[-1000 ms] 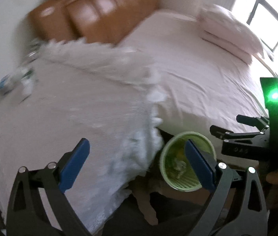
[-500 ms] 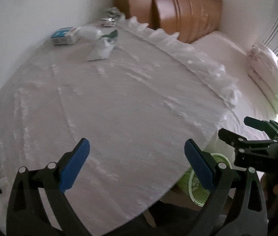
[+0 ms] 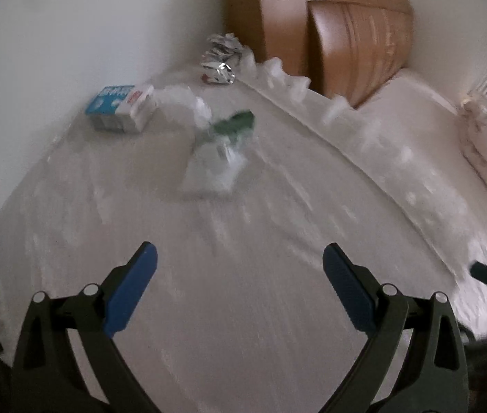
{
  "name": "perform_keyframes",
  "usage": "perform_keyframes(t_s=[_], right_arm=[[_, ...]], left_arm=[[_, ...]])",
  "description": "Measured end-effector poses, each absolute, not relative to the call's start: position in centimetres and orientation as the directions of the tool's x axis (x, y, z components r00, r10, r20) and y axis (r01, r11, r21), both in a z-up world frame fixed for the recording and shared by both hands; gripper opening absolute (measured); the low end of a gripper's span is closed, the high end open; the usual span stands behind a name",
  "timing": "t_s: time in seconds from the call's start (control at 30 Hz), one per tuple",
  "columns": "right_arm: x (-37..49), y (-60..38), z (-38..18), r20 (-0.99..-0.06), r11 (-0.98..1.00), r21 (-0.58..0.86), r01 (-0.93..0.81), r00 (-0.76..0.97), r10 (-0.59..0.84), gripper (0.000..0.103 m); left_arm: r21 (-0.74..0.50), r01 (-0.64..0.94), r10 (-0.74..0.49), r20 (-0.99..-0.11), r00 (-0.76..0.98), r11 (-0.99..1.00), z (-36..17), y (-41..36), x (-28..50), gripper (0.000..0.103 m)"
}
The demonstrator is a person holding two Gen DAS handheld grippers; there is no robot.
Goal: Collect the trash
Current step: 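Grasp the white-green plastic bag with the left tool while the right tool grasps the clear plastic bag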
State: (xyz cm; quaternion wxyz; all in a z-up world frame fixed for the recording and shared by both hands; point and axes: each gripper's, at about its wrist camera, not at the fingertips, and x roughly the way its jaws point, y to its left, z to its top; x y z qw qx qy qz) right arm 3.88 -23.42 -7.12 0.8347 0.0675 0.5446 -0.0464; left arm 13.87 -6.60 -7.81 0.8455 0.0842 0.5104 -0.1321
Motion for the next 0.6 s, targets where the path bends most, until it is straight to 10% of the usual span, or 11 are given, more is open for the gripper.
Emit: perform_keyframes(t_s=[0.3,0.43,0.6], right_arm=[[9.4,-22.2,-6.6,-0.908,0.987,0.08,0.138,0.418,0.015,0.098],[11.1,-21.6,-6.7,-0.909,0.989,0.086,0.123,0.416,0.027,0.098],[12.6,-20.4,-6.6,-0.908,0.991,0.092,0.093,0.416,0.046,0.098]], left_arm=[[0.073,0.281,-0.057,-0.902,0.427,0.957,-12.0,-8.2,22.0,0.09],[0.032,0.28,-0.086,-0.913,0.399,0.959,-12.9,-7.9,22.8,0.057],[0.002,0.262,-0.107,-0.91,0.401,0.965,-13.0,-6.7,22.8,0.051]])
